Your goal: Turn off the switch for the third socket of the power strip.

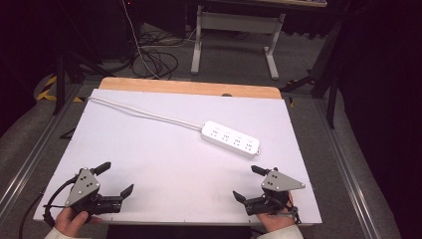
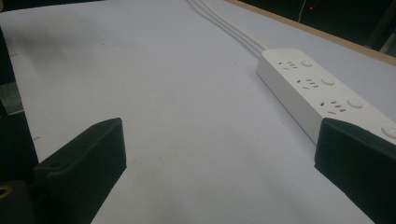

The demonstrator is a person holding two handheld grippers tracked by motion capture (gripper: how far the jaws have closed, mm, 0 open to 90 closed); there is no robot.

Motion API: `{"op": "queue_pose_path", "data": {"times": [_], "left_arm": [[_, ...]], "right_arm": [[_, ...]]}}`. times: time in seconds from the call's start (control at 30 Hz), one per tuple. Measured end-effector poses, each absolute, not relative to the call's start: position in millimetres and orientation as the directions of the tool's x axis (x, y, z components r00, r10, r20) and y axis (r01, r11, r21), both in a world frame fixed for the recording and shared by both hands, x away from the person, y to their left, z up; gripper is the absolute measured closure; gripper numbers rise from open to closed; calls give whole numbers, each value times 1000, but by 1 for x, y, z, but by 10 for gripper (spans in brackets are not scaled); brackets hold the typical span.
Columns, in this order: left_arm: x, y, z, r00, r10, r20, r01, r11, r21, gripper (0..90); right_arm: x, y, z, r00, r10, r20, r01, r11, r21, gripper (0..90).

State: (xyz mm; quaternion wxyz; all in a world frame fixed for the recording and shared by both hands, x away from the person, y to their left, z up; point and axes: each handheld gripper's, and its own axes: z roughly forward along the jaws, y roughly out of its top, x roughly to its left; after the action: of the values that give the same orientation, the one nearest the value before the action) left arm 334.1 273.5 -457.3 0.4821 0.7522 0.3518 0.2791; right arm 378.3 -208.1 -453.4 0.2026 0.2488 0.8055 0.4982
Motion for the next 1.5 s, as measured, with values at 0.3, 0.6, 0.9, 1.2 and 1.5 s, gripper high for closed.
{"op": "queue_pose_path", "data": {"times": [0.3, 0.6, 0.9, 1.2, 1.5], "left_arm": [[334, 273, -456, 590, 803, 81, 255, -281, 925, 39], [333, 274, -454, 580, 809, 99, 238, -285, 928, 38], [332, 273, -454, 574, 811, 116, 227, -293, 929, 38], [330, 274, -453, 564, 817, 123, 228, -297, 927, 38], [331, 273, -454, 560, 819, 120, 232, -295, 927, 38]], "right_arm": [[377, -208, -453, -797, 599, -82, 199, 388, 900, 57], [375, -206, -452, -805, 587, -82, 201, 400, 894, 91], [376, -206, -452, -808, 583, -85, 199, 405, 892, 104], [379, -203, -440, -810, 583, -71, 219, 412, 885, 187], [392, -196, -421, -812, 579, -82, 214, 425, 879, 219]]}}
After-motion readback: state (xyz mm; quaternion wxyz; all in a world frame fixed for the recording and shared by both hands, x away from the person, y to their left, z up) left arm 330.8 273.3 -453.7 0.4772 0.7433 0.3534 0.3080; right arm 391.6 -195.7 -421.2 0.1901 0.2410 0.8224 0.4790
